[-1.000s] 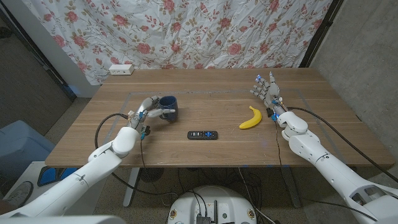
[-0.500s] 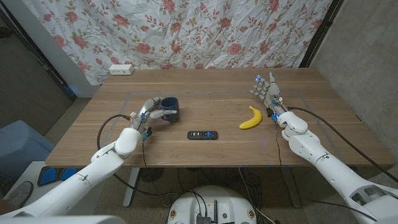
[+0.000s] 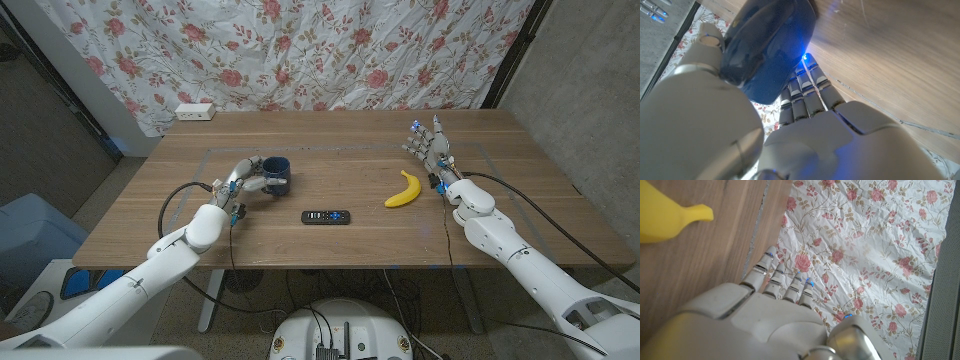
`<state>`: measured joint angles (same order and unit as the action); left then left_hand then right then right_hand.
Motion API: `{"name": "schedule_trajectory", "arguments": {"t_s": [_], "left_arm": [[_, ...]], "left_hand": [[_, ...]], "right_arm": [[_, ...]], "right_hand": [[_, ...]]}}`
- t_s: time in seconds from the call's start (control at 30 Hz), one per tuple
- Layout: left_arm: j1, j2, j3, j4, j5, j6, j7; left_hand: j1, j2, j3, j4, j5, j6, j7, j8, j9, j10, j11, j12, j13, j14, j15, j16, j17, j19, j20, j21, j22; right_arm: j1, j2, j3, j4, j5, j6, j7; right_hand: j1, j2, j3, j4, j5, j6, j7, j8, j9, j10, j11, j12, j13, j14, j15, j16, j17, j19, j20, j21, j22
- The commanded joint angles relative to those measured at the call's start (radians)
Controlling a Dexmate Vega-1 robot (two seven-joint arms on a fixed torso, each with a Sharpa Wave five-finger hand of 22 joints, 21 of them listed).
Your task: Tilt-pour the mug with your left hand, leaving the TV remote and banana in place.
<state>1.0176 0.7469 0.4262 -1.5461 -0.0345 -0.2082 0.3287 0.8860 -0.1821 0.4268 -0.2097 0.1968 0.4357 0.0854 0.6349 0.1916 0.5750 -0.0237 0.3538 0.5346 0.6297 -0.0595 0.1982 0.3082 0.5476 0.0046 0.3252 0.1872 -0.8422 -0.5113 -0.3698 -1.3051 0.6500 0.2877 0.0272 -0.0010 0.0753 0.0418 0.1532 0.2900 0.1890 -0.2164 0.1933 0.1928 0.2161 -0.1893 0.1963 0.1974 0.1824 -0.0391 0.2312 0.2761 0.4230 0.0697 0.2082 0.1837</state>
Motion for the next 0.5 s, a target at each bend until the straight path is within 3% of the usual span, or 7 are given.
{"name": "schedule_trajectory", "arguments": {"t_s": [0.03,0.23,0.5], "left_arm": [[0.001,0.012,0.006,0.001,0.004,0.004,-0.012],[0.008,0.017,0.0,-0.004,-0.001,0.01,-0.008],[0.013,0.023,-0.009,-0.009,-0.019,0.02,-0.016]], "left_hand": [[-0.056,0.257,0.048,0.033,0.006,0.063,-0.07,0.194,-0.005,0.032,-0.043,-0.025,-0.017,-0.024,-0.033,-0.014,-0.022,-0.013,0.0,-0.009,0.001],[-0.059,0.236,0.049,0.031,0.005,0.02,-0.058,0.138,-0.012,-0.014,-0.024,-0.065,-0.051,-0.081,-0.007,-0.02,-0.056,-0.073,0.021,-0.043,-0.005],[-0.059,0.216,0.032,0.033,0.001,-0.029,-0.058,0.056,-0.018,-0.07,0.0,-0.11,-0.1,-0.135,0.017,-0.015,-0.091,-0.1,0.036,-0.073,-0.01]], "right_arm": [[0.0,0.0,0.0,0.0,0.0,0.0,0.0],[0.0,0.0,0.0,0.0,0.0,0.0,0.001],[0.0,0.0,0.0,0.0,0.0,0.0,0.0]], "right_hand": [[-0.001,0.009,0.001,0.004,0.005,0.002,-0.006,0.004,0.002,0.004,-0.003,0.005,0.004,0.007,-0.051,0.006,0.002,0.004,0.002,0.006,0.005],[-0.001,0.009,0.001,0.004,0.005,0.002,-0.006,0.004,0.002,0.004,-0.004,0.005,0.004,0.006,-0.051,0.005,0.002,0.004,0.001,0.006,0.005],[-0.001,0.009,0.001,0.004,0.005,0.002,-0.006,0.004,0.002,0.004,-0.003,0.005,0.004,0.005,-0.052,0.005,0.002,0.004,0.001,0.006,0.005]]}}
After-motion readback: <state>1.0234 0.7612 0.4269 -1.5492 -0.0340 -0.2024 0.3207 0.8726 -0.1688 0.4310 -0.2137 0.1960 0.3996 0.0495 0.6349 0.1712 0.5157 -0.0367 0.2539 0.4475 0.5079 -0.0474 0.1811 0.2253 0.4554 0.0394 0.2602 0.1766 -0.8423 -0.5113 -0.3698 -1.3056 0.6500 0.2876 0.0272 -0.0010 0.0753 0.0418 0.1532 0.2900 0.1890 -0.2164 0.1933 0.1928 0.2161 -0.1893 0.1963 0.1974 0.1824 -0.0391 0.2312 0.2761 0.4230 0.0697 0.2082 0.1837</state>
